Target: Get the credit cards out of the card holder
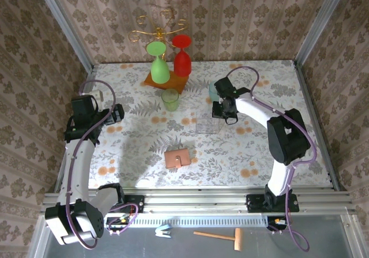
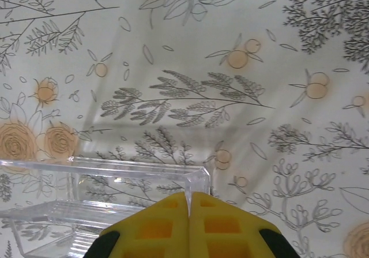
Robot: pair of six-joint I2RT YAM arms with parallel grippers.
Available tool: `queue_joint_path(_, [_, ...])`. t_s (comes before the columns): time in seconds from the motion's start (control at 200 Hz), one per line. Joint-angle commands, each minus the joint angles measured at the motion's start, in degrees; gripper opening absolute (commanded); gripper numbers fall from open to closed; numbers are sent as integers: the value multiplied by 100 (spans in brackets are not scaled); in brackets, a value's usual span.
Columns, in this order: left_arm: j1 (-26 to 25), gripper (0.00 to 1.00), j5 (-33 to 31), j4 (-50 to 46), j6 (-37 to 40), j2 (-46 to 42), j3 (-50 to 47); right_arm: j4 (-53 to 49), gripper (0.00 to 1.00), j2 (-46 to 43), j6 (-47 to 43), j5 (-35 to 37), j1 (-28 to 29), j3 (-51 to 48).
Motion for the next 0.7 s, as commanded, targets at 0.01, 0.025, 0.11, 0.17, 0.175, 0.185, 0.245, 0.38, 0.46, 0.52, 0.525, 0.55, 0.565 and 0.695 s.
queue_joint_path(0.01, [53,100,117,65,-115,5,-73,-50,3,165,317,156,86,211])
queue_joint_path(0.025, [51,100,117,71,-118,5,-73,-52,3,173,324,152,90,211])
queue_joint_path(0.11, [52,100,121,74,-115,14,-78,-38,4,213,317,139,121,220])
queue_joint_path(0.17, [48,100,118,67,-115,14,-73,-17,4,218,319,139,129,213])
queue_joint_path(0.175, [48,100,118,66,-115,14,-73,-15,5,213,322,139,127,212])
queue_joint_path(0.185, [48,100,117,67,-115,14,-73,-6,5,217,318,139,126,211])
queue_joint_path(0.245, [49,100,121,65,-114,15,-77,-3,7,217,307,131,134,218])
queue_joint_path(0.38, [53,100,126,69,-115,14,-73,-48,12,226,279,113,145,264])
queue_joint_path(0.46, [48,100,127,69,-115,26,-73,-61,12,178,267,113,144,268])
queue_joint_path(0.52, [48,100,138,65,-115,36,-73,-65,13,148,256,113,144,280])
queue_joint_path(0.525, [53,100,141,65,-115,33,-73,-65,13,143,251,113,148,281])
queue_joint_path(0.55, [49,100,143,65,-115,35,-73,-65,13,136,247,113,143,288])
queue_joint_path(0.565, [52,100,158,65,-115,37,-76,-70,13,127,247,113,143,285])
queue_joint_path(0.695, [49,100,201,71,-124,57,-67,-27,12,90,164,78,144,287])
